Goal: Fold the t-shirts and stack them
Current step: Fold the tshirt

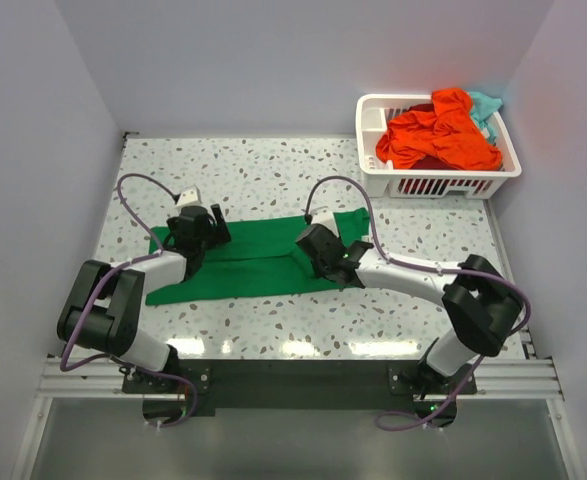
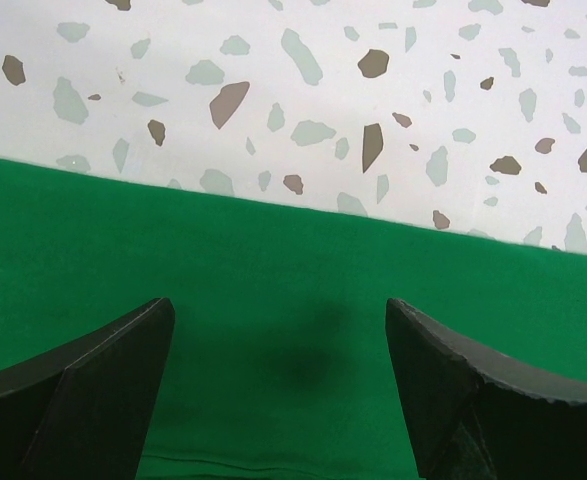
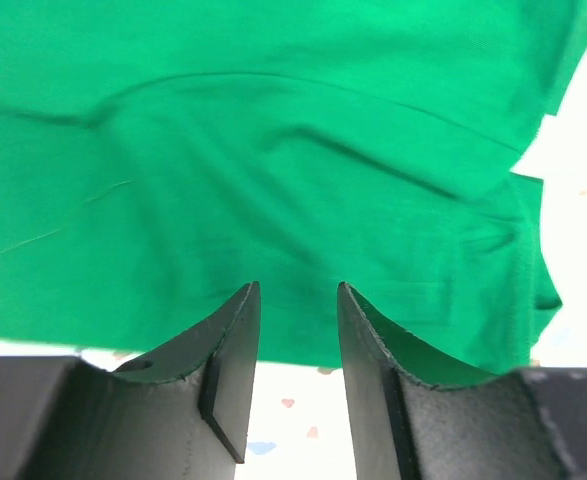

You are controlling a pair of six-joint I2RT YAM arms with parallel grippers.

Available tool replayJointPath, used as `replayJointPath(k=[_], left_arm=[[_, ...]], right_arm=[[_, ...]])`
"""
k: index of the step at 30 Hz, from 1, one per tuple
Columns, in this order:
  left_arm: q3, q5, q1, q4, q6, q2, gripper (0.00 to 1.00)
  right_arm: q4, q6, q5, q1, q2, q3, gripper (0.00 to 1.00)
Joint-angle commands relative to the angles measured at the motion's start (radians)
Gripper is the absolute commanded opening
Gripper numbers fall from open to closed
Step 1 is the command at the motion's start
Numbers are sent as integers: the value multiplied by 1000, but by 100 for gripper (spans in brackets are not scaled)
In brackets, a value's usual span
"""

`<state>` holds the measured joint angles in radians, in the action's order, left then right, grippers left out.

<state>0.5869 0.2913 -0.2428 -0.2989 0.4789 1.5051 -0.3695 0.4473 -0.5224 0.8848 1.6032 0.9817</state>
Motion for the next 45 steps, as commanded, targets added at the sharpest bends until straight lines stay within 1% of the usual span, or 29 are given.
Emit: replayJointPath(k=[1, 4, 5, 7, 8, 14, 15, 18, 34, 39, 45], left_arm=[[7, -4, -1, -59, -13, 3, 91], [8, -7, -1, -60, -13, 6, 91], [11, -7, -1, -60, -13, 7, 91], [10, -9, -1, -60, -13, 12, 91], [10, -9, -1, -59, -13, 12, 91], [10, -12, -1, -57, -13, 10, 91], [10, -12, -1, -57, -13, 13, 91], [13, -14, -1, -57, -13, 15, 91], [8, -14, -1, -52, -11, 9, 91], [7, -15, -1, -52, -13, 7, 91], [7, -17, -1, -52, -11, 10, 91]], right_arm=[[75, -42, 31, 61, -68, 25, 41], [130, -85, 120, 98, -66, 26, 43], [145, -91, 175, 100, -59, 26, 43], [171, -88, 214, 100, -40, 37, 44], [173, -85, 220, 100, -7, 44, 44], [130, -81, 173, 98, 121, 107, 44], [121, -79, 147, 98, 130, 115, 44], [107, -76, 134, 88, 147, 127, 44], [89, -44, 79, 48, 167, 83, 43], [83, -36, 55, 37, 159, 69, 42], [75, -29, 50, 20, 164, 61, 38]])
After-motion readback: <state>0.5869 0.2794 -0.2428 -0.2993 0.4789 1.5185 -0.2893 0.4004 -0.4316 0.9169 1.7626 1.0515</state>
